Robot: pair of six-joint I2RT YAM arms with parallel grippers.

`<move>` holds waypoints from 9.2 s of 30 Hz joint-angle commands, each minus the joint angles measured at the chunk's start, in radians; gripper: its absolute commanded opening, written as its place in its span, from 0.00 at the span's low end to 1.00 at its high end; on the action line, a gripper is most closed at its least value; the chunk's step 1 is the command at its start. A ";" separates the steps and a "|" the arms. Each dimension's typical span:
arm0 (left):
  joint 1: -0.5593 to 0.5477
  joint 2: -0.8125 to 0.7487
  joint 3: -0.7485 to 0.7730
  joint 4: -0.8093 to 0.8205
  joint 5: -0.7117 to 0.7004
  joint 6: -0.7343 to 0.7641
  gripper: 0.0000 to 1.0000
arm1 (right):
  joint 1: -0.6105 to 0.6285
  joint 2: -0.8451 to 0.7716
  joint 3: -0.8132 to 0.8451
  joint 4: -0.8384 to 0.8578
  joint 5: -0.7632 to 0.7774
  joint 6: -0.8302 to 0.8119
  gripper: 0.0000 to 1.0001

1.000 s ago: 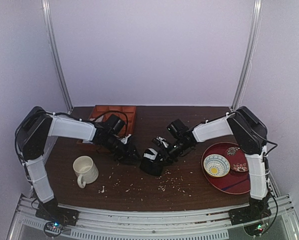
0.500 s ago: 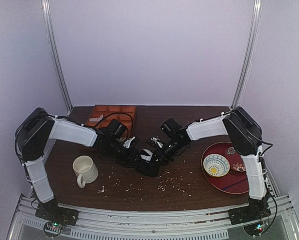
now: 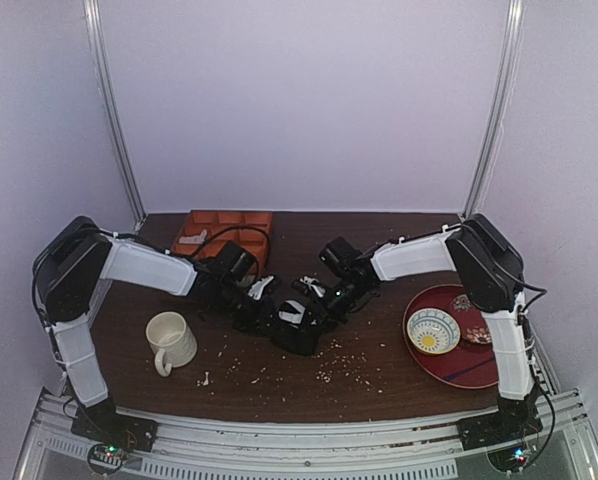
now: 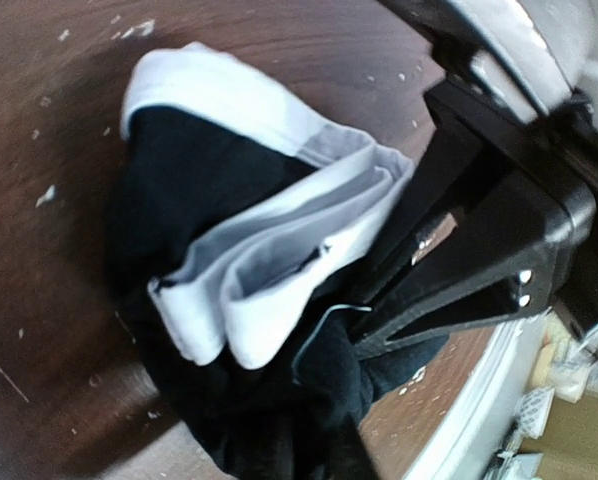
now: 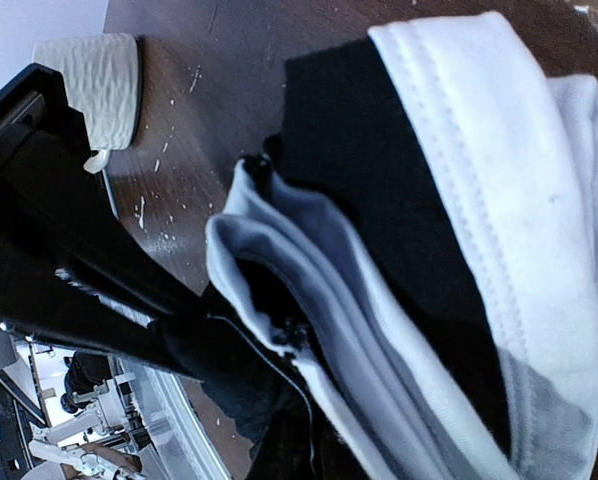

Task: Roll the underwear
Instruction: Roll the underwear at the center of the board.

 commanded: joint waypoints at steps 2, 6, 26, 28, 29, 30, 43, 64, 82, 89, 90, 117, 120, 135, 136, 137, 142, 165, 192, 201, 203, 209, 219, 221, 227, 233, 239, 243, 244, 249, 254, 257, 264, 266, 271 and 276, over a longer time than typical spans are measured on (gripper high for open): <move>-0.006 0.019 -0.007 0.017 -0.024 -0.032 0.00 | 0.024 0.024 0.031 -0.089 0.063 -0.058 0.00; -0.005 0.016 -0.025 0.017 -0.030 -0.085 0.00 | 0.034 0.017 0.044 -0.106 0.091 -0.079 0.00; 0.002 0.016 -0.177 0.076 -0.084 -0.395 0.00 | 0.051 -0.054 0.004 -0.073 0.132 -0.122 0.06; 0.010 0.011 -0.186 0.075 -0.088 -0.398 0.00 | 0.047 -0.069 -0.009 -0.072 0.135 -0.126 0.06; 0.014 0.009 -0.191 0.068 -0.088 -0.401 0.00 | 0.045 -0.073 -0.012 -0.072 0.136 -0.126 0.06; 0.016 0.005 -0.194 0.053 -0.091 -0.398 0.00 | 0.041 -0.077 -0.018 -0.073 0.134 -0.128 0.07; 0.016 0.009 -0.186 -0.012 -0.098 -0.388 0.00 | 0.024 -0.201 -0.135 -0.006 0.205 -0.132 0.13; 0.016 0.012 -0.147 -0.034 -0.089 -0.363 0.00 | 0.105 -0.207 -0.172 -0.025 0.224 -0.142 0.00; 0.017 0.038 -0.080 -0.105 -0.056 -0.329 0.00 | 0.211 -0.421 -0.270 0.039 0.581 -0.274 0.12; 0.019 0.054 -0.067 -0.097 -0.040 -0.331 0.00 | 0.363 -0.412 -0.308 0.106 0.889 -0.426 0.18; 0.019 0.056 -0.067 -0.096 -0.038 -0.331 0.00 | 0.380 -0.404 -0.316 0.122 0.931 -0.444 0.19; 0.023 0.042 -0.093 -0.081 -0.024 -0.328 0.00 | 0.521 -0.189 -0.324 0.345 1.361 -0.669 0.42; 0.025 0.042 -0.093 -0.083 -0.023 -0.325 0.00 | 0.522 -0.172 -0.322 0.342 1.362 -0.672 0.42; 0.030 0.037 -0.094 -0.088 -0.013 -0.315 0.00 | 0.520 -0.132 -0.310 0.305 1.356 -0.657 0.00; 0.029 0.036 -0.094 -0.087 -0.012 -0.315 0.00 | 0.519 -0.140 -0.311 0.300 1.348 -0.653 0.00; 0.031 0.034 -0.092 -0.088 -0.012 -0.314 0.00 | 0.519 -0.148 -0.313 0.298 1.339 -0.650 0.00; 0.057 -0.018 -0.082 -0.114 -0.020 -0.306 0.27 | 0.505 -0.208 -0.297 0.234 1.230 -0.616 0.00; 0.134 -0.277 -0.091 -0.234 -0.081 -0.281 0.36 | 0.319 -0.177 -0.031 -0.111 0.643 -0.469 0.00; 0.133 -0.330 -0.136 -0.225 -0.090 -0.266 0.36 | 0.103 0.017 0.222 -0.251 0.100 -0.308 0.00; 0.133 -0.321 -0.137 -0.221 -0.083 -0.265 0.36 | 0.050 0.080 0.209 -0.170 0.011 -0.207 0.00; 0.133 -0.317 -0.137 -0.216 -0.080 -0.262 0.36 | 0.039 0.086 0.202 -0.139 -0.019 -0.183 0.00; 0.131 -0.290 -0.140 -0.167 -0.061 -0.255 0.39 | 0.014 0.141 0.228 -0.156 -0.071 -0.148 0.00; 0.112 -0.186 -0.121 -0.043 -0.053 -0.211 0.45 | -0.004 0.187 0.243 -0.220 -0.069 -0.169 0.00; 0.112 -0.154 -0.109 -0.023 -0.053 -0.195 0.46 | -0.004 0.186 0.239 -0.221 -0.066 -0.170 0.00; 0.111 -0.085 -0.096 0.068 -0.042 -0.168 0.48 | -0.005 0.174 0.236 -0.241 -0.056 -0.183 0.00; 0.112 -0.089 -0.120 0.169 -0.015 -0.145 0.49 | -0.005 0.168 0.230 -0.246 -0.051 -0.186 0.00; 0.114 -0.159 -0.191 0.254 0.001 -0.137 0.49 | -0.004 0.169 0.232 -0.243 -0.055 -0.181 0.00; 0.117 -0.156 -0.214 0.302 0.023 -0.138 0.49 | -0.005 0.167 0.230 -0.242 -0.056 -0.180 0.00; 0.118 -0.150 -0.215 0.310 0.026 -0.141 0.50 | -0.005 0.167 0.230 -0.241 -0.055 -0.179 0.00; 0.116 -0.122 -0.228 0.379 0.065 -0.130 0.52 | -0.003 0.163 0.229 -0.243 -0.057 -0.179 0.00; 0.117 -0.055 -0.189 0.324 0.077 -0.083 0.52 | -0.003 0.160 0.227 -0.244 -0.058 -0.181 0.00; 0.117 -0.037 -0.178 0.304 0.073 -0.061 0.53 | -0.003 0.158 0.223 -0.243 -0.059 -0.181 0.00; 0.114 -0.007 -0.170 0.329 0.106 -0.060 0.51 | -0.001 0.158 0.225 -0.241 -0.057 -0.178 0.00; 0.111 0.003 -0.169 0.337 0.117 -0.063 0.42 | -0.001 0.158 0.227 -0.241 -0.054 -0.176 0.00; 0.098 0.005 -0.171 0.334 0.127 -0.084 0.06 | -0.001 0.156 0.232 -0.250 -0.045 -0.179 0.00; 0.099 0.000 -0.159 0.280 0.121 -0.133 0.00 | -0.001 0.130 0.211 -0.233 -0.016 -0.180 0.02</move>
